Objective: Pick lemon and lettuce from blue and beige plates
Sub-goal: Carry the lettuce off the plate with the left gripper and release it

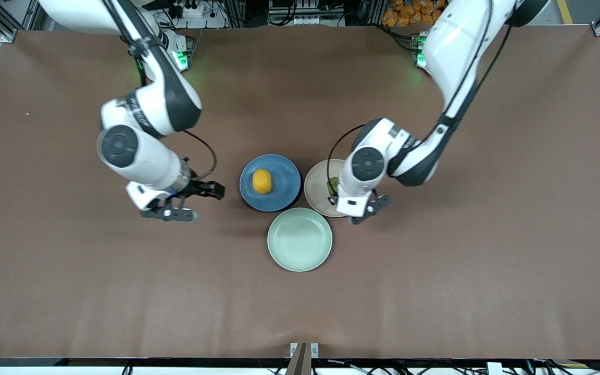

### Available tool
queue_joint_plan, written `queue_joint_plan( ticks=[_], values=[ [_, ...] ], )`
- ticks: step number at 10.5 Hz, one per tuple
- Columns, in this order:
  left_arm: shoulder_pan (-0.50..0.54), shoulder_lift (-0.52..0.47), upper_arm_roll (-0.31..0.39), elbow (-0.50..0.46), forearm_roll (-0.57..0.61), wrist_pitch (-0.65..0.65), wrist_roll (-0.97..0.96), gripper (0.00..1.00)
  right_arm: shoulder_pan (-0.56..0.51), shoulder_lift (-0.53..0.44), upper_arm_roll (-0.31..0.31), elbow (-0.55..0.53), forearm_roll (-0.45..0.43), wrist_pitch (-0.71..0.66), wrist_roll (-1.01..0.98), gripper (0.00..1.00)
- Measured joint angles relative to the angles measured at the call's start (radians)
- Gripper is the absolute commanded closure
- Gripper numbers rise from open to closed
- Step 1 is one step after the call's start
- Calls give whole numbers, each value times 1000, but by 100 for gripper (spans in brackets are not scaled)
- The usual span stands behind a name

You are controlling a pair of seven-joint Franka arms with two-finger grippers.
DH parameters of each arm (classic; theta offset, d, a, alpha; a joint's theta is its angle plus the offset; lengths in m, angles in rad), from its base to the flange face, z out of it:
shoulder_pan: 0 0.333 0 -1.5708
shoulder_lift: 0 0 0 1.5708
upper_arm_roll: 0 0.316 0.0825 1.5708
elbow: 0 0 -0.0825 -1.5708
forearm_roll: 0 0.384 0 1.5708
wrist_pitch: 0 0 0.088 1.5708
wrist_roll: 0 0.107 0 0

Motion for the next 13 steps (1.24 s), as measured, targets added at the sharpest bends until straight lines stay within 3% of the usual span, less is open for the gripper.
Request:
queue_joint_plan(
  ticks=[2,5,9,12,13],
  values=[
    [87,-91,1,0,6,-93,88,100,44,42,17,-21,-1,73,58,0],
    [230,-144,5,-5,10,-186,353,100,71,58,60,-102,-16,156,140,0],
    [476,-125,10,-46,11,-200,727,100,81,76,99,-133,-67,197,245,0],
    [509,-65,9,-59,93,-189,759,100,106,134,103,-139,-121,277,334,0],
    [509,-32,8,-59,101,-170,759,74,117,159,105,-141,-146,302,372,0]
  ],
)
